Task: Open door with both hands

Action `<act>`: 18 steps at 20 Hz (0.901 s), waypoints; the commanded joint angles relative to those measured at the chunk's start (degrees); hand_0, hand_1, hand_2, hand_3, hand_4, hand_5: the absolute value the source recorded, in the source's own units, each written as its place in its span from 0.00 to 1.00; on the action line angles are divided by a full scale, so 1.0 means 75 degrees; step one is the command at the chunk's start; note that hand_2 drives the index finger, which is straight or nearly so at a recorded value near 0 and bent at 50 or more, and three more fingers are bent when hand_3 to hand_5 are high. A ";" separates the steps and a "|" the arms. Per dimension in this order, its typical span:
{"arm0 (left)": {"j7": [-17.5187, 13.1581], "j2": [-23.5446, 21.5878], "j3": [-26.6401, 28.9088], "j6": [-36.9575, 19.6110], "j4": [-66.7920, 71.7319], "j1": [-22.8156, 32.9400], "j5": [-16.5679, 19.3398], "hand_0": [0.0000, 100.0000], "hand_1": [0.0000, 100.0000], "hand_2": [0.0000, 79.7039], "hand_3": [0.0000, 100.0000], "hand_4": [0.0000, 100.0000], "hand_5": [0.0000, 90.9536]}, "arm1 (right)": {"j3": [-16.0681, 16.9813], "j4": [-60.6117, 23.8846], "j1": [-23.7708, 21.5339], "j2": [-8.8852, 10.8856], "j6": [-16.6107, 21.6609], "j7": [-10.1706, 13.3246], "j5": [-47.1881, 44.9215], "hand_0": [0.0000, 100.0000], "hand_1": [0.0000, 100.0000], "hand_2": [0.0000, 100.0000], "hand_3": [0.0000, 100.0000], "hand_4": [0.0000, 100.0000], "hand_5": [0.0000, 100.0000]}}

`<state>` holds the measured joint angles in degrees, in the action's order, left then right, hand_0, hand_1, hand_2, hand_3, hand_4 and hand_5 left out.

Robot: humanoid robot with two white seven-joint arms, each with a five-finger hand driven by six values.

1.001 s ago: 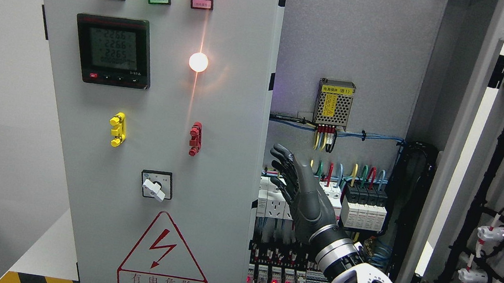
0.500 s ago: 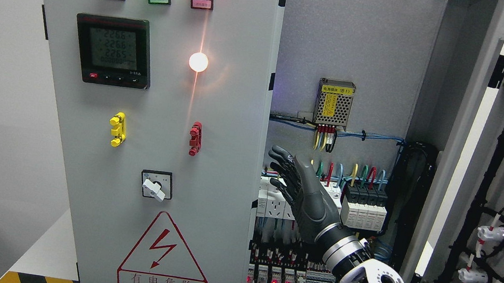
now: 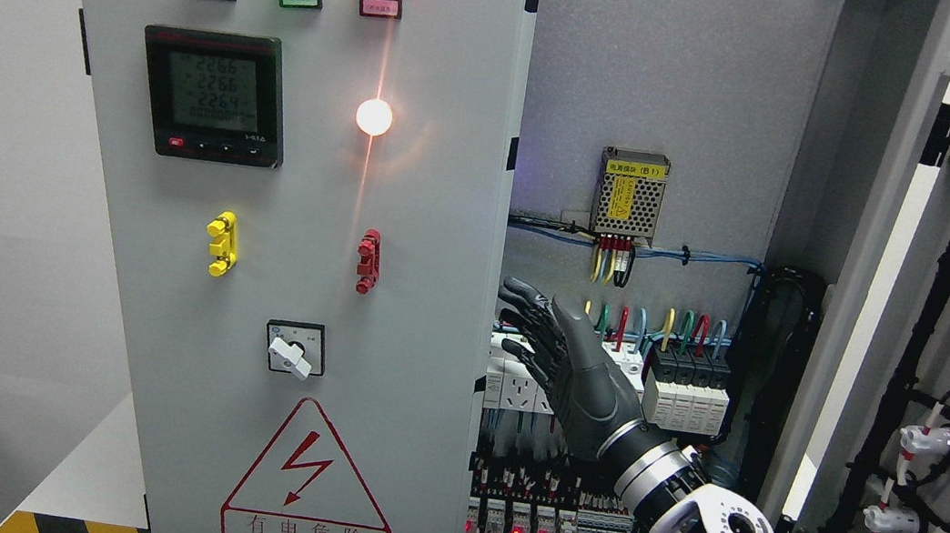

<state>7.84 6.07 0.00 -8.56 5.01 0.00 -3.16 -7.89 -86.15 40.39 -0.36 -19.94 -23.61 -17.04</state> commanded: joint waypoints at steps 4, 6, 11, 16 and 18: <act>-0.0002 0.0000 -0.0188 0.0005 0.0000 -0.0211 0.0000 0.00 0.00 0.00 0.00 0.00 0.00 | 0.0103 0.0073 0.0006 0.0213 -0.0002 -0.0110 -0.0001 0.19 0.00 0.00 0.00 0.00 0.00; -0.0002 0.0000 -0.0188 0.0005 0.0000 -0.0211 0.0000 0.00 0.00 0.00 0.00 0.00 0.00 | 0.0091 0.0107 0.0017 0.0213 -0.0026 -0.0378 -0.0001 0.19 0.00 0.00 0.00 0.00 0.00; -0.0002 0.0000 -0.0188 0.0005 0.0000 -0.0211 0.0000 0.00 0.00 0.00 0.00 0.00 0.00 | 0.0091 0.0224 0.0169 0.0213 -0.0037 -0.0508 -0.0001 0.19 0.00 0.00 0.00 0.00 0.00; -0.0002 0.0000 -0.0188 0.0005 0.0000 -0.0211 0.0000 0.00 0.00 0.00 0.00 0.00 0.00 | 0.0103 0.0436 0.0287 0.0213 -0.0037 -0.0870 -0.0001 0.19 0.00 0.00 0.00 0.00 0.00; -0.0002 0.0000 -0.0188 0.0005 0.0000 -0.0211 0.0000 0.00 0.00 0.00 0.00 0.00 0.00 | 0.0103 0.0506 0.0299 0.0224 -0.0037 -0.0977 -0.0001 0.19 0.00 0.00 0.00 0.00 0.00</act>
<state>7.83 6.07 0.00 -8.56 5.01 0.00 -3.16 -7.30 -84.39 41.90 -0.08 -20.19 -29.73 -17.05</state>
